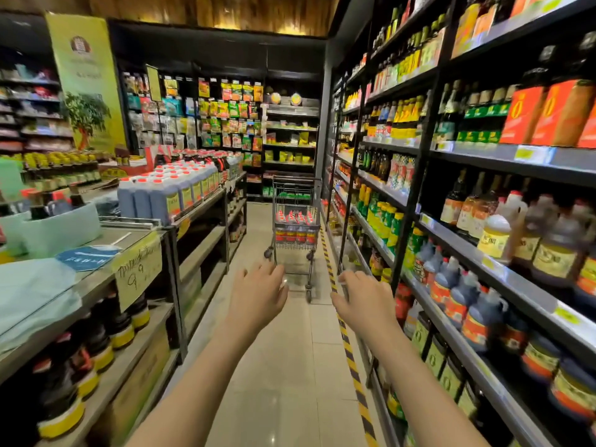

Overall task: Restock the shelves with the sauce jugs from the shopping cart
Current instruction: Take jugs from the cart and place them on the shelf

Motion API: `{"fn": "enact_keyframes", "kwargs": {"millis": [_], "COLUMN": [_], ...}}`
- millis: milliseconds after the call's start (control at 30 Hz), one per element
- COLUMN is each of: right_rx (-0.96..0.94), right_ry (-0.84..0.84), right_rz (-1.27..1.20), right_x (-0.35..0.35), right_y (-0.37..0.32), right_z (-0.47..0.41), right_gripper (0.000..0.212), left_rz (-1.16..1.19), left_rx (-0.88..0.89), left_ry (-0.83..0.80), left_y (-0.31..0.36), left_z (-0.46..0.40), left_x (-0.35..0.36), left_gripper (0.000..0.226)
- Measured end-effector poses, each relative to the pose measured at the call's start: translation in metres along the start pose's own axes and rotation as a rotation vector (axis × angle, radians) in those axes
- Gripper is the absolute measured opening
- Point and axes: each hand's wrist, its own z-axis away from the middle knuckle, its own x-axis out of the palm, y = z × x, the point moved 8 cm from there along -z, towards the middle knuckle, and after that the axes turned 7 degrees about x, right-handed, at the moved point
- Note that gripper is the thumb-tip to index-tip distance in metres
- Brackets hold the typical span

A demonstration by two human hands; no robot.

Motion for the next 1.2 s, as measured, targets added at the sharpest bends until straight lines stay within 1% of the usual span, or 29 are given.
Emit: {"fn": "enact_keyframes", "kwargs": {"millis": [67,300,467,533,733,933,1033,1100,1200], "right_rx": [-0.002,0.016,0.038,0.055,0.066,0.080,0.093,0.084,0.091], "right_ry": [-0.010,-0.031,-0.032,-0.039,-0.034,-0.061,-0.068,-0.080,-0.086], "right_rz": [-0.005,0.008,0.025,0.011,0.001,-0.017,-0.018,-0.005,-0.017], "right_x": [0.023,0.117,0.177,0.199,0.267,0.347,0.383,0.403,0.431], "right_y": [0.004,0.009,0.006,0.008,0.021,0.053,0.074,0.085,0.097], "right_z": [-0.036,-0.177,-0.296,-0.340,-0.454,-0.575,-0.649,-0.698,-0.761], "right_gripper": [0.034,0.032,0.031,0.031,0.026,0.029,0.031,0.029,0.027], "left_rz": [-0.010,-0.033,-0.042,-0.078,-0.081,-0.075,-0.059,-0.011,0.006], "left_rx": [-0.006,-0.002,0.037,0.055,0.067,0.073,0.027,-0.013,-0.014], "left_ry": [0.022,0.004,0.022,0.021,0.043,0.008,-0.051,-0.088,-0.054], "left_y": [-0.012,-0.075,-0.129,-0.148,-0.187,-0.222,-0.240,-0.249,-0.260], "left_z": [-0.030,-0.145,-0.244,-0.282,-0.372,-0.465,-0.530,-0.571,-0.625], "left_x": [0.027,0.139,0.214,0.243,0.328,0.437,0.489,0.520,0.556], "left_gripper": [0.033,0.032,0.024,0.028,0.032,0.030,0.026,0.028,0.022]}}
